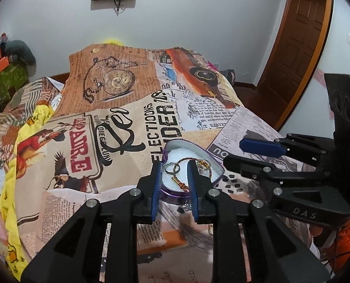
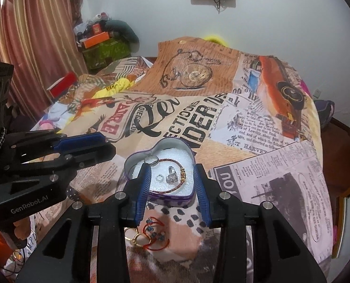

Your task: Organize jewelry

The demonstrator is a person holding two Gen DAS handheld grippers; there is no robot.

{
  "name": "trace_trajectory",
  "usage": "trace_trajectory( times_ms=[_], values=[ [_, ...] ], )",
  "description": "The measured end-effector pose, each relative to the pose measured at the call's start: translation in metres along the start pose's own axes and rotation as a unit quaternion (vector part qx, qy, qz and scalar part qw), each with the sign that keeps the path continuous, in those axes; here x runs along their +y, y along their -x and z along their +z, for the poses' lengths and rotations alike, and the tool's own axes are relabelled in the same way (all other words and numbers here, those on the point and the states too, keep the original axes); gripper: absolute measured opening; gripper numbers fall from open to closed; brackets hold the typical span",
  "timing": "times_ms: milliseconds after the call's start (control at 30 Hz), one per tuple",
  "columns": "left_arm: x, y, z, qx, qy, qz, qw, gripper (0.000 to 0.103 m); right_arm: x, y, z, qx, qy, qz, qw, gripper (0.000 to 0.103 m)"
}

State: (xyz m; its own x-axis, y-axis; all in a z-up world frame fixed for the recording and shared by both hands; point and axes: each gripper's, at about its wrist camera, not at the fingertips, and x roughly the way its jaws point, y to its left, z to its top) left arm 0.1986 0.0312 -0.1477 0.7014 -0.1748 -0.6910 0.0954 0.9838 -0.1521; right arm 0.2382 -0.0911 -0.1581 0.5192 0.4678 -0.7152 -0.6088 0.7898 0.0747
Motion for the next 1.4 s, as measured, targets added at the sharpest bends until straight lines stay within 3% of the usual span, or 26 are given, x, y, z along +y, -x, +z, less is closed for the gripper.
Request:
trace_trajectory(
  times_ms=[100, 233, 533, 1133, 1400],
  values=[
    [-0.005, 0.008, -0.002, -0.003, -0.007, 0.001, 1.0000, 0.022, 0.000, 0.009, -0.001, -0.006, -0.002, -0.003, 1.000, 0.034],
    [-0.011, 0.017, -0.005, -0.007, -0.013, 0.003, 0.9999, 0.031, 0.001, 0.024, -0.004, -0.016, -0.005, -0.007, 1.000, 0.034],
    [-0.020, 0.023, -0.022, 0.012, -0.020, 0.004, 0.9997, 0.032, -0.003, 0.044, -0.023, -0.020, -0.024, -0.014, 0.999, 0.034],
    [-0.034, -0.022, -0.073, 0.111, -0.036, -0.016, 0.9930, 0.032, -0.023, 0.024, -0.071, 0.043, -0.081, -0.005, 0.996, 0.034],
    [-0.038, -0.035, -0.071, 0.113, -0.036, -0.036, 0.9923, 0.032, -0.024, 0.016, -0.075, 0.056, -0.082, 0.003, 0.995, 0.034]
  ],
)
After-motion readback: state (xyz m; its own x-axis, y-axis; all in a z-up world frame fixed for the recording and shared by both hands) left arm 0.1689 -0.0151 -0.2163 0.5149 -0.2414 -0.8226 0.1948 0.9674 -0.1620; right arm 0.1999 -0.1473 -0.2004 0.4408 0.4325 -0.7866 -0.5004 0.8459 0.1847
